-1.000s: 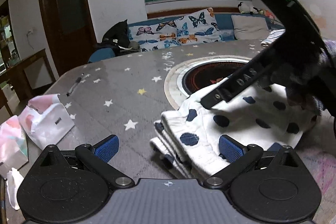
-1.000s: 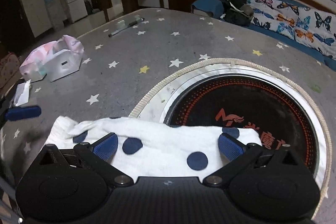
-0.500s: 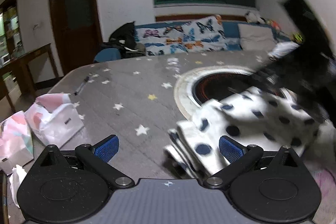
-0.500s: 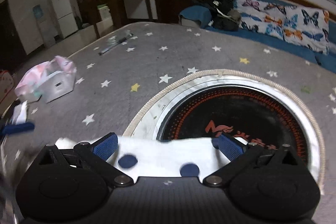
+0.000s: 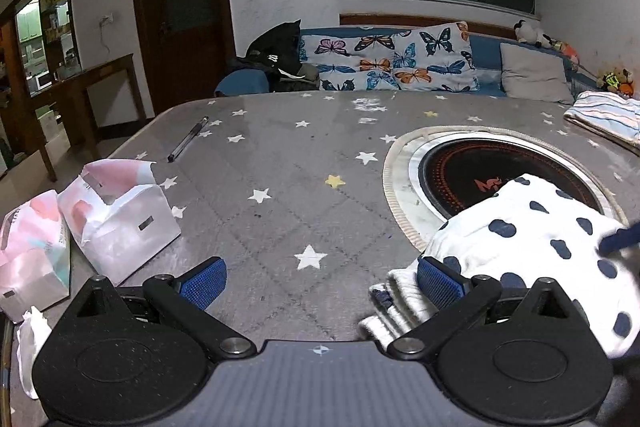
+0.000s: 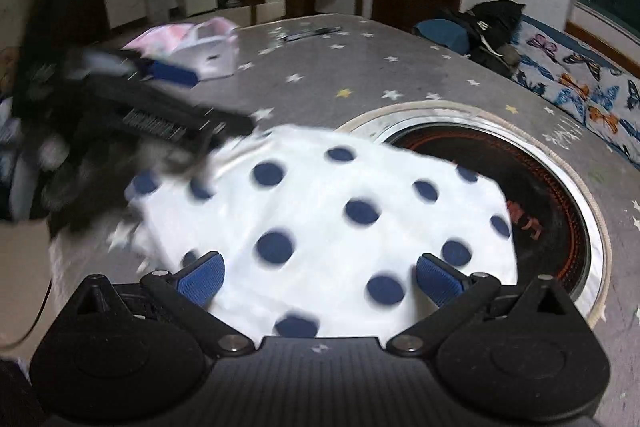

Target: Fold clothes

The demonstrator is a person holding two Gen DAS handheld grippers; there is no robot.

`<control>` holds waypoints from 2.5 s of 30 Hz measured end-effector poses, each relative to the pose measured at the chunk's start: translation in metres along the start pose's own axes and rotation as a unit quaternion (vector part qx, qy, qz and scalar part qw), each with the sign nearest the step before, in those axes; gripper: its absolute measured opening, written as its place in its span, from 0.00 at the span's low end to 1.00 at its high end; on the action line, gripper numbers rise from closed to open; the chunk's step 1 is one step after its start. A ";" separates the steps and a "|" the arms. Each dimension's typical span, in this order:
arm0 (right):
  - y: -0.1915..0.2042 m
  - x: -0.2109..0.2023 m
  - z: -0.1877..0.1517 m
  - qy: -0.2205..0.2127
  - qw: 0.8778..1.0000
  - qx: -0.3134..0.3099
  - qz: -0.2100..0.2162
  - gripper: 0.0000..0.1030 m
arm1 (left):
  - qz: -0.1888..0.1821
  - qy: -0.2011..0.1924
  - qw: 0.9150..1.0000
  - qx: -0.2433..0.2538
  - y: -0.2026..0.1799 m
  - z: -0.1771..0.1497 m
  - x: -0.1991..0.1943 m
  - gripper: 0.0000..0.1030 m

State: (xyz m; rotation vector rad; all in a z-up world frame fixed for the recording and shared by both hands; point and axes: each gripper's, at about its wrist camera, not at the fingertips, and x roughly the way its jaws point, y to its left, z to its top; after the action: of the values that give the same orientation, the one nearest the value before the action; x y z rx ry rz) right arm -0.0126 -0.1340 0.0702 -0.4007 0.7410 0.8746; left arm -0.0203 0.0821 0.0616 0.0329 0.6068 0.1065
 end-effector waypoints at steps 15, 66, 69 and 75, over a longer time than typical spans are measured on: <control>-0.002 -0.041 -0.039 0.009 0.998 0.040 0.039 1.00 | 0.002 -0.015 1.000 0.011 -0.016 0.000 -0.024 1.00; 0.031 -0.024 -0.045 0.010 0.997 0.010 0.076 1.00 | -0.001 0.027 0.999 0.046 -0.051 -0.005 0.012 1.00; 0.029 -0.032 -0.040 0.005 0.997 0.017 0.081 1.00 | -0.002 0.027 0.999 0.046 -0.050 -0.006 0.011 1.00; 0.020 -0.037 -0.024 -0.040 0.996 0.024 0.079 1.00 | -0.002 0.029 0.999 0.042 -0.051 -0.007 0.012 1.00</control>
State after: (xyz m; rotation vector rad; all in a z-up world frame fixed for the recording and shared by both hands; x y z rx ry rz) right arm -0.0541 -0.1563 0.0802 -0.2660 0.7253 1.0142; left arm -0.0098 0.0331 0.0463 0.1107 0.6687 0.0786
